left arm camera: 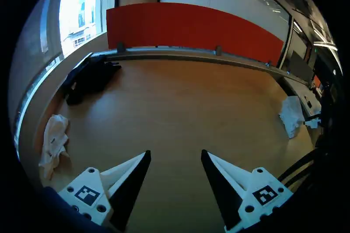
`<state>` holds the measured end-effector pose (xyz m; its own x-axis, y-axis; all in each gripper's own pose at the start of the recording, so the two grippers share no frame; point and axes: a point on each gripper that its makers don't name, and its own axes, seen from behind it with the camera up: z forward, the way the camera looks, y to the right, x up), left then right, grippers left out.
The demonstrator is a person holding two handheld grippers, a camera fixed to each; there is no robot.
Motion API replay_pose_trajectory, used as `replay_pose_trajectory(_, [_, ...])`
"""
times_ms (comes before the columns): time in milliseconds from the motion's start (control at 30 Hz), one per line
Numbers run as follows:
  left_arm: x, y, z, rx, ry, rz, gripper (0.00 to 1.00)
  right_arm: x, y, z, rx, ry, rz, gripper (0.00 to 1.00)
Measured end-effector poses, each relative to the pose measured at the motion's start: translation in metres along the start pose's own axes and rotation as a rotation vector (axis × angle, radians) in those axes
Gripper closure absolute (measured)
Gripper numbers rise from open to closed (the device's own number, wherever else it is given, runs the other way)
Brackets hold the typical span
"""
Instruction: Fold towel
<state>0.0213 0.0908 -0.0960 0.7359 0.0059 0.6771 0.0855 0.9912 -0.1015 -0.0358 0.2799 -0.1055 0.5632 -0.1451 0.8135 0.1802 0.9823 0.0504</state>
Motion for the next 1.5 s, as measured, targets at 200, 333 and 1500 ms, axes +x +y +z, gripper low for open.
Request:
replay_pose_trajectory(200, [0.007, -0.004, 0.004, 0.001, 0.022, 0.001, 0.15, 0.013, -0.011, -0.011, 0.001, 0.040, 0.011, 0.00])
replay_pose_trajectory(333, [0.014, -0.007, 0.006, 0.000, 0.041, -0.001, 0.15, 0.027, -0.021, -0.021, 0.004, 0.081, 0.027, 0.00])
replay_pose_trajectory(1500, [0.096, -0.020, 0.004, -0.009, 0.316, 0.005, 0.15, 0.199, -0.117, -0.146, -0.029, 0.708, 0.159, 0.00])
